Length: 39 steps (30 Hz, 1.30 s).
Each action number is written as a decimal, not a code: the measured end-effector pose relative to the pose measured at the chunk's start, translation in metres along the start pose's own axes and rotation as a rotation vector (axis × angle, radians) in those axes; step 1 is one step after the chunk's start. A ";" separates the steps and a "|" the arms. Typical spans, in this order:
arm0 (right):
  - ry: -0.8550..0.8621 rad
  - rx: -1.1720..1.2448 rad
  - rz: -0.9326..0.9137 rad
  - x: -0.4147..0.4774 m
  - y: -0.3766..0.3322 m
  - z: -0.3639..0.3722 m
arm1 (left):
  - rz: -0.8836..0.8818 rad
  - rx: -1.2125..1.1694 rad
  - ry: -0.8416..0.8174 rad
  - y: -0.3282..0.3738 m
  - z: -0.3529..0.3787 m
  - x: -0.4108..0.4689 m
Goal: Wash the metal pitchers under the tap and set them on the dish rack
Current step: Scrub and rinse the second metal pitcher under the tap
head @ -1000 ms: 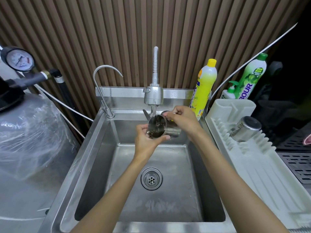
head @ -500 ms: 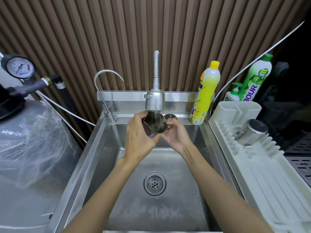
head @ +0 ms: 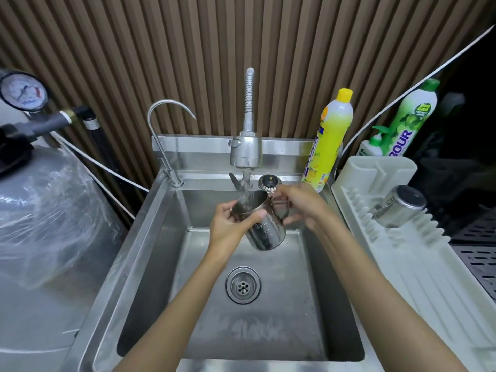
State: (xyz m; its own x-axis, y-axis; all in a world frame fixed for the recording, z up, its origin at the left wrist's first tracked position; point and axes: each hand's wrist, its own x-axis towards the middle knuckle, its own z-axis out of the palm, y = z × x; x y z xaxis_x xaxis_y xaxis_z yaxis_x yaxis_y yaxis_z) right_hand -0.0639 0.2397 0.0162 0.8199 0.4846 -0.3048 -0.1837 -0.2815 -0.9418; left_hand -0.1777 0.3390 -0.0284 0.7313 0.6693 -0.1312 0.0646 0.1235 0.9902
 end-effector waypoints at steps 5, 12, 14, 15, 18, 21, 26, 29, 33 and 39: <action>0.178 -0.212 -0.305 0.004 -0.013 -0.001 | 0.007 -0.162 -0.117 0.001 0.011 0.011; -0.154 0.101 -0.397 0.012 -0.026 0.000 | 0.299 -0.096 0.088 0.016 0.011 0.012; -0.252 0.326 -0.306 0.018 -0.020 0.006 | 0.419 0.000 0.119 0.024 0.005 0.009; -0.291 0.442 -0.258 0.019 -0.016 0.010 | 0.466 0.062 0.127 0.029 0.002 0.008; -0.341 0.651 -0.125 0.015 0.002 0.022 | 0.510 0.229 0.124 0.043 -0.010 0.013; -0.361 0.681 -0.041 0.010 0.018 0.030 | 0.424 0.344 0.155 0.048 -0.017 0.017; -0.274 0.497 -0.028 0.004 0.029 0.018 | 0.264 0.465 0.170 0.045 -0.017 0.010; -0.168 0.313 0.000 -0.004 0.020 0.005 | 0.128 0.392 0.108 0.034 -0.016 0.009; -0.062 0.101 -0.041 -0.016 0.001 -0.009 | 0.021 0.116 -0.028 0.020 -0.009 0.005; 0.114 -0.166 -0.269 -0.019 -0.023 -0.012 | 0.068 -0.168 -0.136 0.015 0.005 0.003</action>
State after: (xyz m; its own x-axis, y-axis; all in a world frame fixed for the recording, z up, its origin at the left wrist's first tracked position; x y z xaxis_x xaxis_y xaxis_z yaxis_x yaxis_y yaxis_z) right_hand -0.0685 0.2269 0.0450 0.8842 0.4667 -0.0218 0.1304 -0.2913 -0.9477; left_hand -0.1713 0.3395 -0.0137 0.8155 0.5769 -0.0457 -0.0937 0.2097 0.9733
